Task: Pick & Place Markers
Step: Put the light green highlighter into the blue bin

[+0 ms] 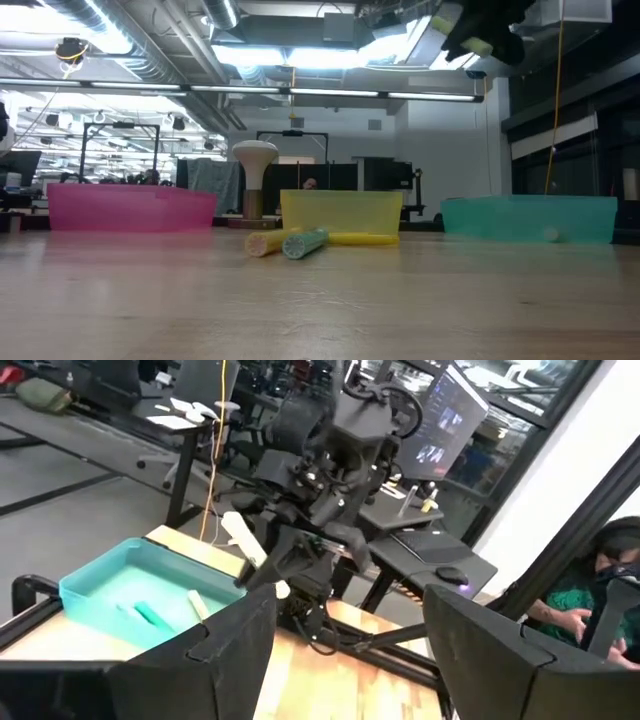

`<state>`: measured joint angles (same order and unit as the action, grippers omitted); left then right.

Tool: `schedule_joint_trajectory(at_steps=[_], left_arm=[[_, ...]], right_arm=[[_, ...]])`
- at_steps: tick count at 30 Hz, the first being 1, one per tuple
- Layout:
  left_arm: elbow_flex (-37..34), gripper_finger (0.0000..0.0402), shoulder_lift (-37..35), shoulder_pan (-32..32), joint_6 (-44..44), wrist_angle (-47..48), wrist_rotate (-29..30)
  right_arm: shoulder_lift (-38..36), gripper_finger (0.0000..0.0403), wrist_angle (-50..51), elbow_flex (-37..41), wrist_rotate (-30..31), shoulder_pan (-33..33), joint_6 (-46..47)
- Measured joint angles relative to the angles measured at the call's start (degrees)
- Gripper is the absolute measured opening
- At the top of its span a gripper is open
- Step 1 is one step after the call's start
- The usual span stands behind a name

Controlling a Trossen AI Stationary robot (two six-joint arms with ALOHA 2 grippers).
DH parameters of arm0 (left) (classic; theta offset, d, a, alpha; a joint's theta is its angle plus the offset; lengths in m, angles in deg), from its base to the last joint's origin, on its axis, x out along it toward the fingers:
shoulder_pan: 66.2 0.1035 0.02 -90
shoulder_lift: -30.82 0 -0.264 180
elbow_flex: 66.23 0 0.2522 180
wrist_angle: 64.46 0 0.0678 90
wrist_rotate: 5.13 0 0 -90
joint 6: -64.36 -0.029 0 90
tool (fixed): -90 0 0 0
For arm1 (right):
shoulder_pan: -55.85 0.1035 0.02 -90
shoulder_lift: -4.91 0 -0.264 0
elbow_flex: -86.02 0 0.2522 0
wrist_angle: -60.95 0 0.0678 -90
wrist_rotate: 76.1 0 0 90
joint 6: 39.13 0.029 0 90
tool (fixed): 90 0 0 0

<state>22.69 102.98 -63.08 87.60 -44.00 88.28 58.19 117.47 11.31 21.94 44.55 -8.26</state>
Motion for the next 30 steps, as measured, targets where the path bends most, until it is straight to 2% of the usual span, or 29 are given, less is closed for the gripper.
schedule_joint_trajectory(at_steps=[4, 7, 11, 15, 21, 25, 30], left_arm=[[0.00, 0.0246, 0.00, -0.02, 0.00, 0.00, -0.01], [0.00, 0.0246, 0.00, 0.00, 0.00, 0.00, 0.01], [0.00, 0.0246, 0.00, -0.01, 0.00, 0.00, 0.02], [0.00, 0.0246, 0.00, -0.02, 0.00, 0.00, 0.20], [0.00, 0.0246, 0.00, 0.00, 0.17, 0.00, 1.52], [0.00, 0.0246, 0.00, -0.02, 0.20, 0.00, 2.06], [0.00, 0.0246, 0.00, -0.02, 0.20, 0.00, 2.11]], right_arm=[[0.16, 0.0060, -0.06, 0.00, -0.48, -6.02, -4.50], [0.63, 0.0060, -0.17, 0.15, -3.04, -12.58, -7.29], [1.41, 0.0060, -0.02, 1.77, -7.00, -20.60, -7.37], [1.40, 0.0060, 0.03, 6.01, -9.28, -25.63, -6.58], [1.36, 0.0060, 0.49, 13.97, -9.02, -28.62, 1.95], [1.33, 0.0060, 0.90, 17.54, -4.99, -29.09, 11.99], [1.31, 0.0060, 3.55, 18.72, 0.68, -29.06, 19.72]])
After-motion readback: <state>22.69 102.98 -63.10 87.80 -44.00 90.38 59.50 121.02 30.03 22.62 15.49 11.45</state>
